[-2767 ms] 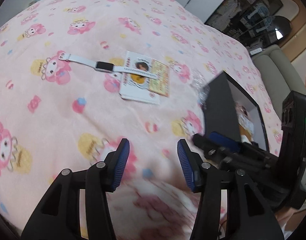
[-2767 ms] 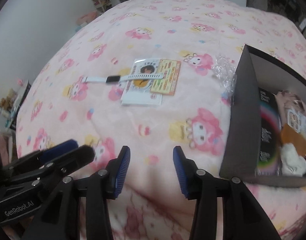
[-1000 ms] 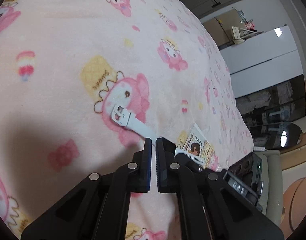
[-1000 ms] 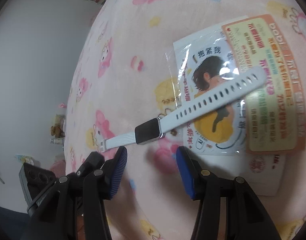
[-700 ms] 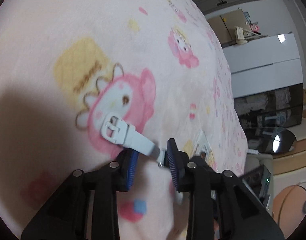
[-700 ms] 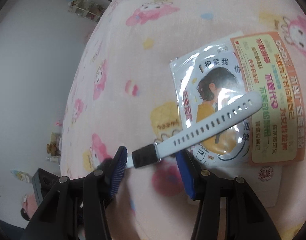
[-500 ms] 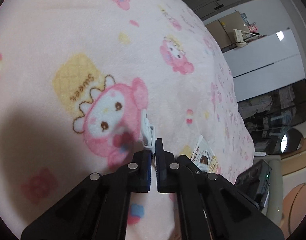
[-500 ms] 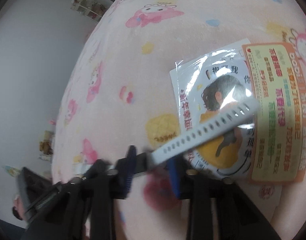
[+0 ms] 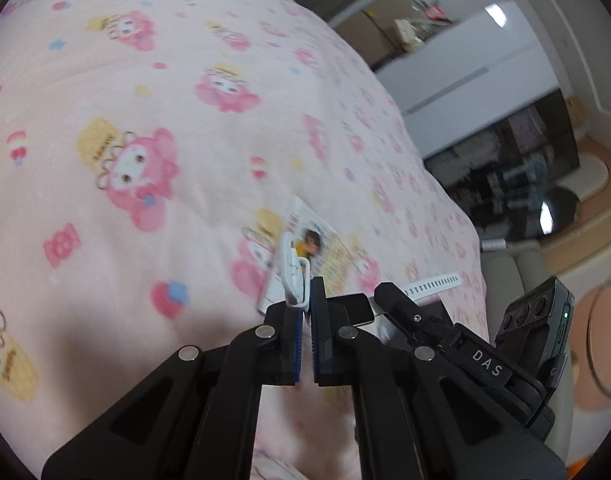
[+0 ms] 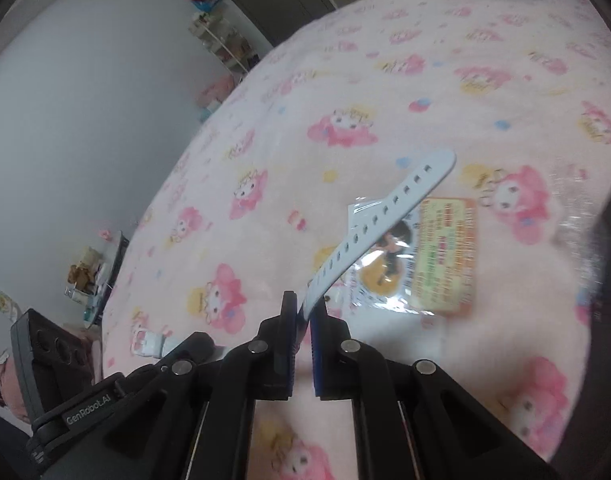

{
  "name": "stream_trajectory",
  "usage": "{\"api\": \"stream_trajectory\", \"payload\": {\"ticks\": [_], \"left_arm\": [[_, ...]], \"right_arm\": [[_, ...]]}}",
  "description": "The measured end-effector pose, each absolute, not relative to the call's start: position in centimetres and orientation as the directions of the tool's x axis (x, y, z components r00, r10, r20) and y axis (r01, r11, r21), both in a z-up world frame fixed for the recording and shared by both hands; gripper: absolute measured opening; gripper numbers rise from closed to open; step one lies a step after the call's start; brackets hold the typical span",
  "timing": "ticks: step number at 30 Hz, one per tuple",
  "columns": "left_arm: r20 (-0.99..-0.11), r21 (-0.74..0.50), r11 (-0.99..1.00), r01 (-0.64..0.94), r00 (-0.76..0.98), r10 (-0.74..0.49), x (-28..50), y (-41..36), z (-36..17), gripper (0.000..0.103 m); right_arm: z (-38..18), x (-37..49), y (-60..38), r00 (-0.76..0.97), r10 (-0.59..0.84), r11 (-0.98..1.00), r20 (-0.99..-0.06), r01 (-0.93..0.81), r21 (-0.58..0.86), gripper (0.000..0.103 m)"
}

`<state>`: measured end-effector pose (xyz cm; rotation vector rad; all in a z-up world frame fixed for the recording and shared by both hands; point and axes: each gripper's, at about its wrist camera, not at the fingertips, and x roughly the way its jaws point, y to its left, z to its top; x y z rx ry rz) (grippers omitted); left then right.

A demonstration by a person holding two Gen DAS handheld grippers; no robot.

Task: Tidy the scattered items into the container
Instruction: 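Lift the white watch and carry it over the black box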

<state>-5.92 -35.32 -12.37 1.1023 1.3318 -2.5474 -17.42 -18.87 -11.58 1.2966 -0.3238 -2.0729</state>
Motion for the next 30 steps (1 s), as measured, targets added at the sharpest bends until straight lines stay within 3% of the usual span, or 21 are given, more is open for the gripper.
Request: {"api": "stream_trajectory", "payload": {"ticks": [4,15,30], "left_arm": [[-0.647,-0.634,-0.716,0.29,-0.706,0.287,-5.6,-30.3,-10.1,0.001],[-0.618,-0.644,-0.757,0.106,-0.656,0.434,-5.2,-17.6,-6.5,0.001],[-0.68,-0.608,-0.792,0.053,-0.549,0.485,-10.6,-5.0,-6.5,0.001]], "right_arm": [[-9.2,-14.7,-12.9,-0.319,-0.619,-0.776,-0.718,0.39,0.496,0.005],[-4.7,-10.0,1.2,-0.457,-0.551,-0.835,-0.698,0.302,0.461,0.005],[-3.5,-12.1,13.8,-0.503,-0.464,-0.886,-0.729,0.272,0.375,0.005]]}}
